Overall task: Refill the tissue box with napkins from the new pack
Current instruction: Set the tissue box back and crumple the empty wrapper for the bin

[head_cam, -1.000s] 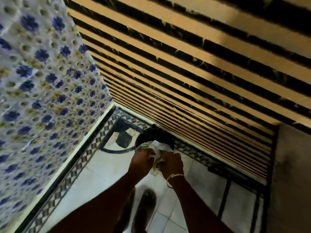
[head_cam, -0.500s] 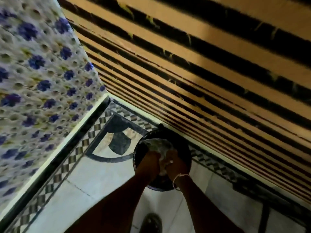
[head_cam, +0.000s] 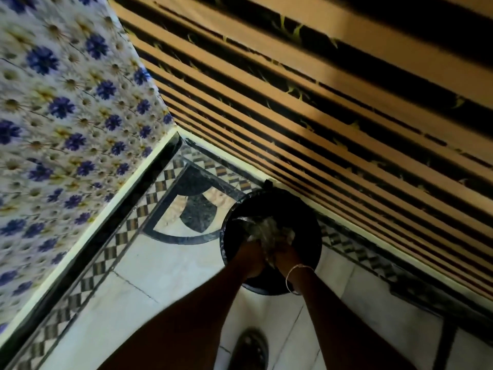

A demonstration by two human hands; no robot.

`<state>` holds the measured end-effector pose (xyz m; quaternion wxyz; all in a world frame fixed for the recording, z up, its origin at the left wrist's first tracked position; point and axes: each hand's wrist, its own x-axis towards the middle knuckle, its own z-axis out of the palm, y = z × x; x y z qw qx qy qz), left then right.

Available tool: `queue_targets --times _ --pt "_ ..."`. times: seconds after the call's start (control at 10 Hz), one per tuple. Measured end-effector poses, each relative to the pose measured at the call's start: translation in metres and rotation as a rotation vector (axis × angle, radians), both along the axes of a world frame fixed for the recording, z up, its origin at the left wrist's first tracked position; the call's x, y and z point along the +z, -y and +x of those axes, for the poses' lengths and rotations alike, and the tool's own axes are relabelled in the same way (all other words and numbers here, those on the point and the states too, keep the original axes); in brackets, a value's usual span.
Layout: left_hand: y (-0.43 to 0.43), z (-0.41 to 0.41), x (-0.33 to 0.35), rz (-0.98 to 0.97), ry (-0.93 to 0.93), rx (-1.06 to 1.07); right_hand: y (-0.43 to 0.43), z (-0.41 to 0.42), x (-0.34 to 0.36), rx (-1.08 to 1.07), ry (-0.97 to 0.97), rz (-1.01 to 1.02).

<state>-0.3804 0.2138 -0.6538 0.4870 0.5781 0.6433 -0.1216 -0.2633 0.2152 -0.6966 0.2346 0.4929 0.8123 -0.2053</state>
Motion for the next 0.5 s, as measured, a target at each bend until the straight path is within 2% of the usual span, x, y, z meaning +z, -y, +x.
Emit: queue_targets --times 0.1,0.2,0.3,0.4,0.5 --pt "0.005 -0.009 0.038 0.131 -0.018 0.097 0.005 0.019 0.028 0.261 0.110 0.007" --pt "0.016 -0.019 0.075 0.263 0.088 0.282 0.011 0.015 0.062 -0.159 -0.160 0.032" --pt "0.028 -0.027 0.104 0.317 0.088 0.269 0.034 0.010 0.102 -1.206 -0.552 -0.150" --pt "0.030 -0.034 0.144 0.326 0.083 0.275 0.035 -0.001 0.159 -1.355 -0.718 -0.243" --pt "0.030 -0.031 0.197 0.379 0.092 0.281 0.046 -0.008 0.213 -1.377 -0.737 -0.214"
